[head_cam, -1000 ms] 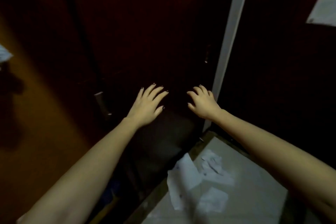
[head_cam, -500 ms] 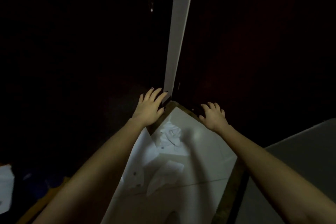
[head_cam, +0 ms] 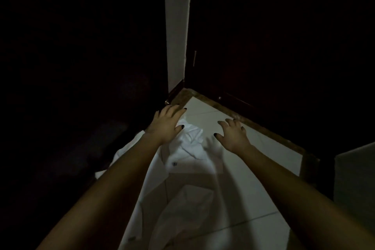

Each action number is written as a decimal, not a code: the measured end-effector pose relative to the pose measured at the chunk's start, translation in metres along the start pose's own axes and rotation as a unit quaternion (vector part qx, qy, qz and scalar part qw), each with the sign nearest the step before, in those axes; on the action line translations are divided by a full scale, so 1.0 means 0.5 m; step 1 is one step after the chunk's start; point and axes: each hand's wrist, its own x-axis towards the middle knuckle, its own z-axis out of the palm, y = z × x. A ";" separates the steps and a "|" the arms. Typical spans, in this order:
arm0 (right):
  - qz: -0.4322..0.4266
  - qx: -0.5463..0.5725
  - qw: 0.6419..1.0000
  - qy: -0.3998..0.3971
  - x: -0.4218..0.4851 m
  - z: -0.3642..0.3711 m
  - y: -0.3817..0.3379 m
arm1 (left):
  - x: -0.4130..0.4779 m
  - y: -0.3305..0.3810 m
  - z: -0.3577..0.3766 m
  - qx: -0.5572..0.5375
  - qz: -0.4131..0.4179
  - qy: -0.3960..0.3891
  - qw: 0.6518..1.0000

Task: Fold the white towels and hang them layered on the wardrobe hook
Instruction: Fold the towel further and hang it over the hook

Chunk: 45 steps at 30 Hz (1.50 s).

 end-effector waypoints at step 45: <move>-0.121 0.162 0.978 0.054 -0.229 -0.828 -0.232 | -0.182 0.043 -0.947 -0.272 -0.039 -0.020 0.961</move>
